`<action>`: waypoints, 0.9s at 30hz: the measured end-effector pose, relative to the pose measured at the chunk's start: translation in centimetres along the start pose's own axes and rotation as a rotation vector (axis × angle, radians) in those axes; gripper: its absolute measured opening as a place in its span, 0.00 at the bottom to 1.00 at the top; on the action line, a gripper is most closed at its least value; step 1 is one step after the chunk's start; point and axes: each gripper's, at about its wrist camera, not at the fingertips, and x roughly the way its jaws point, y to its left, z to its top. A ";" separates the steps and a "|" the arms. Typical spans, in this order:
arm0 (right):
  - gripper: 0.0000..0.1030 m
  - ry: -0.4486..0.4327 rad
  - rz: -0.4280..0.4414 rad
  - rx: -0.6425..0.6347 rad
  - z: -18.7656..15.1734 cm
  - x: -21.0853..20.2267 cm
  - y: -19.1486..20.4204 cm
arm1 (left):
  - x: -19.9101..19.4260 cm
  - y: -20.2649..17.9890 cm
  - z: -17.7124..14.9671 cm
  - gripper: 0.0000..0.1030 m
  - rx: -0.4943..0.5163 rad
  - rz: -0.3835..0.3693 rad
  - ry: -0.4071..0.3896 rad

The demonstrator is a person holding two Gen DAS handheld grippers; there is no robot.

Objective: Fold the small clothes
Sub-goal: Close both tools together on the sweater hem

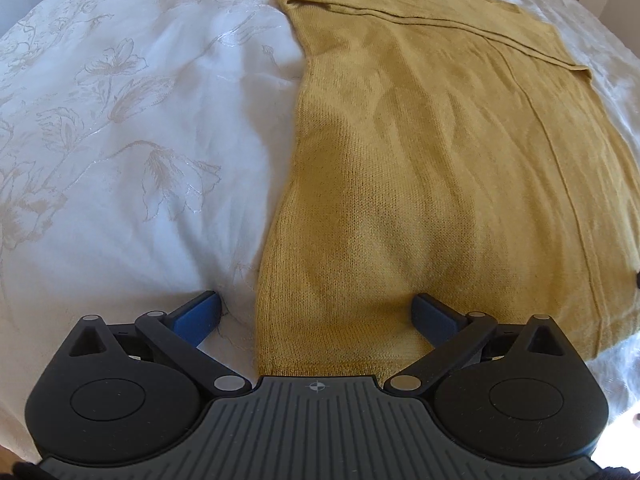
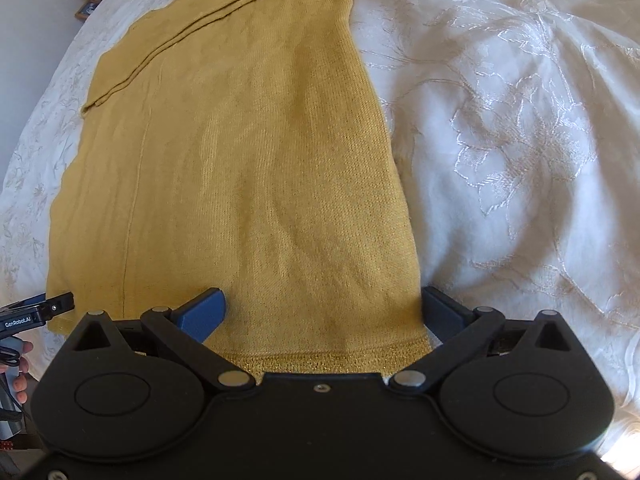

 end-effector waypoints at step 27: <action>0.15 -0.002 0.094 0.044 -0.6 -3.4 -1.5 | -2.6 -1.7 -0.7 0.24 -0.014 -0.028 -0.031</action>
